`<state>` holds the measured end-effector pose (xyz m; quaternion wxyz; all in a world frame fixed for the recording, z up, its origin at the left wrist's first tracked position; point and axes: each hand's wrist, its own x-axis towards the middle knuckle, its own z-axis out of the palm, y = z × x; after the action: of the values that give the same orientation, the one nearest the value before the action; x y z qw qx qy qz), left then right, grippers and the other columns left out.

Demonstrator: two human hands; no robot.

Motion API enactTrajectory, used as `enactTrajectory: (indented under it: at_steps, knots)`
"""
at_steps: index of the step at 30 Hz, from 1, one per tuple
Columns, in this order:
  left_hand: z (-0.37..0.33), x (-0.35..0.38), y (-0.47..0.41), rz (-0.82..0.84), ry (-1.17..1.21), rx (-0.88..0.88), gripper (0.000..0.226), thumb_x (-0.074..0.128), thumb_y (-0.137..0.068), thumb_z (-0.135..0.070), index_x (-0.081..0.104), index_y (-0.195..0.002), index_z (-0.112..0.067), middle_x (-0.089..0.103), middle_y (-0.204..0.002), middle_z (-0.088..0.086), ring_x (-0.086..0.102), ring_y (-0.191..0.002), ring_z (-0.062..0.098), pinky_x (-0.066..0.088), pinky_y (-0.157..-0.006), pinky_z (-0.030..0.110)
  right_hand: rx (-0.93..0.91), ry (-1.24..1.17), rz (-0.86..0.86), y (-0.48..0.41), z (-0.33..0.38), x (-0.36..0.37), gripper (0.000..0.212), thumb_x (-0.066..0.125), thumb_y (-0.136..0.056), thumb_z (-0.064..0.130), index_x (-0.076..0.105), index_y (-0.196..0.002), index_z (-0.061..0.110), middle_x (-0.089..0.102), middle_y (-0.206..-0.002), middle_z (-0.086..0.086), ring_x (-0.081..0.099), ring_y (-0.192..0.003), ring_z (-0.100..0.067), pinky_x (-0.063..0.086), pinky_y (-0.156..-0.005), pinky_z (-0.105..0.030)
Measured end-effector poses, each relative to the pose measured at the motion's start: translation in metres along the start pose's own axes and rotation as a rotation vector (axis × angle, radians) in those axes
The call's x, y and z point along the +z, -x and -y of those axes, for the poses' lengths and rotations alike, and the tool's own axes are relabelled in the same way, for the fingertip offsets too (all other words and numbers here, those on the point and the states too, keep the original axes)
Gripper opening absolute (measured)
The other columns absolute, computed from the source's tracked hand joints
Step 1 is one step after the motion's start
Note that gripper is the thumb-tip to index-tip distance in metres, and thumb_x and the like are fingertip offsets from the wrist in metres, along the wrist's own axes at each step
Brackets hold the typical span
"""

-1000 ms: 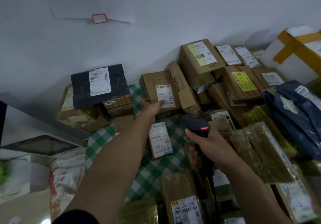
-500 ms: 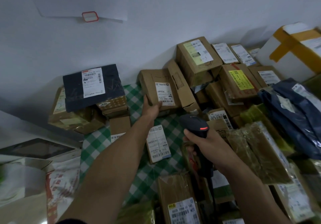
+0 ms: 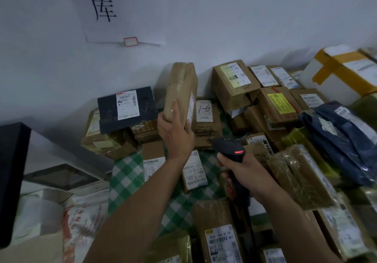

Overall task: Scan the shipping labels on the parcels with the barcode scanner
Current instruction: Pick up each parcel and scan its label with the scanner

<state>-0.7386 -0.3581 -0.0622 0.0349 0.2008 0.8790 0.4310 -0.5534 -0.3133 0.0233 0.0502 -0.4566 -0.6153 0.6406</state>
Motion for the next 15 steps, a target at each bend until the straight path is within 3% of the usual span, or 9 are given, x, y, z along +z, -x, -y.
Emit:
enactTrajectory:
  at_steps: [4, 8, 11, 15]
  knots:
    - [-0.003, -0.032, 0.012, 0.134, 0.410, -0.151, 0.085, 0.065, -0.100, -0.032, 0.007, -0.158, -0.055, 0.018, -0.158, 0.004, 0.034, -0.138, 0.024, 0.032, -0.117, 0.043, -0.045, -0.035, -0.016, 0.018, 0.008, 0.003, 0.014, 0.072, -0.098, 0.032, 0.071, -0.111, 0.026, 0.076, -0.082, 0.006, 0.069, -0.073, -0.017, 0.057, -0.075, -0.040]
    - [0.012, -0.059, 0.029, 0.318, 0.787, -0.219, 0.091, 0.072, -0.092, -0.033, 0.013, -0.148, -0.073, 0.037, -0.158, -0.005, 0.047, -0.139, 0.019, 0.043, -0.114, 0.056, -0.169, -0.018, -0.069, 0.038, 0.018, 0.007, 0.011, 0.071, -0.099, 0.031, 0.069, -0.109, 0.034, 0.076, -0.103, -0.006, 0.071, -0.073, -0.004, 0.058, -0.072, -0.025]
    - [0.018, -0.071, 0.040, 0.385, 0.861, -0.236, 0.105, 0.074, -0.093, -0.009, 0.007, -0.155, -0.062, 0.043, -0.155, -0.010, 0.052, -0.136, 0.015, 0.047, -0.112, 0.053, -0.220, -0.020, -0.077, 0.052, 0.021, 0.010, 0.015, 0.072, -0.098, 0.029, 0.069, -0.111, 0.037, 0.076, -0.105, -0.004, 0.071, -0.073, -0.001, 0.060, -0.075, -0.028]
    - [0.016, -0.088, 0.046, 0.391, 0.838, -0.229, 0.107, 0.075, -0.093, -0.013, 0.003, -0.156, -0.060, 0.040, -0.161, -0.006, 0.051, -0.136, 0.016, 0.048, -0.110, 0.048, -0.249, 0.029, -0.060, 0.073, 0.026, 0.012, 0.014, 0.072, -0.098, 0.029, 0.071, -0.112, 0.032, 0.078, -0.094, 0.001, 0.070, -0.074, -0.006, 0.055, -0.064, -0.016]
